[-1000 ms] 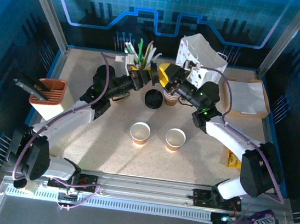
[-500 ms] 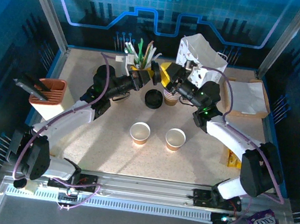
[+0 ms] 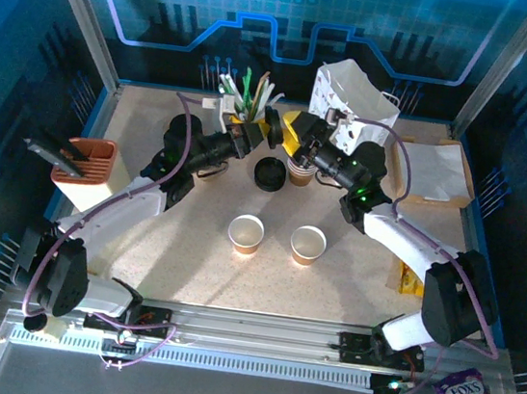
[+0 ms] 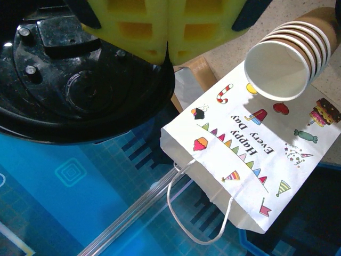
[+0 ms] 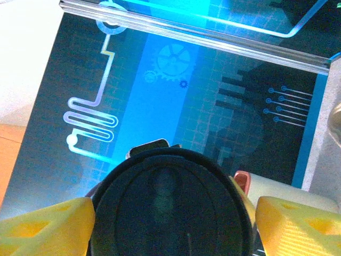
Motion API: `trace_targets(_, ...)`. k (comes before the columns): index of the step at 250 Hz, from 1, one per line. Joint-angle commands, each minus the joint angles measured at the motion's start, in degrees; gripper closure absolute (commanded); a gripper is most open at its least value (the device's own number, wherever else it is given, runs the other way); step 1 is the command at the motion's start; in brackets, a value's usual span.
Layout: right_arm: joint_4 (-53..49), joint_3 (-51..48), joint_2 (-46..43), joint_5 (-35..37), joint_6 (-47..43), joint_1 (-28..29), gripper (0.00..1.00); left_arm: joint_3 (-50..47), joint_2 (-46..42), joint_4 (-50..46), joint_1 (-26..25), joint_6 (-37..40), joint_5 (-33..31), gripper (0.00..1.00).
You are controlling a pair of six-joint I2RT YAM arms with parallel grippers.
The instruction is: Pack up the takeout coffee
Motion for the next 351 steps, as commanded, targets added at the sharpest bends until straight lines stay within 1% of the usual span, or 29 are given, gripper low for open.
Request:
trace_targets(1,-2.5,0.2,-0.9,-0.3,-3.1,-0.3,0.17,-0.5,-1.2,1.6,0.4,0.0,0.1,0.98)
trace_targets(52,-2.1,0.7,-0.7,-0.6,-3.2,0.0,0.12,-0.4,-0.8,1.1,0.5,0.4,0.0,0.98)
trace_targets(118,2.1,0.1,-0.6,0.5,-1.9,0.1,0.11,-0.5,-0.5,1.0,0.4,0.7,0.0,0.98)
trace_targets(226,-0.1,1.7,0.1,-0.9,-3.4,0.9,0.1,-0.1,-0.4,-0.2,0.4,1.5,0.2,0.98)
trace_targets(351,-3.0,2.8,-1.2,-0.5,-6.3,1.0,0.09,0.1,-0.2,-1.2,0.4,2.2,0.1,0.98)
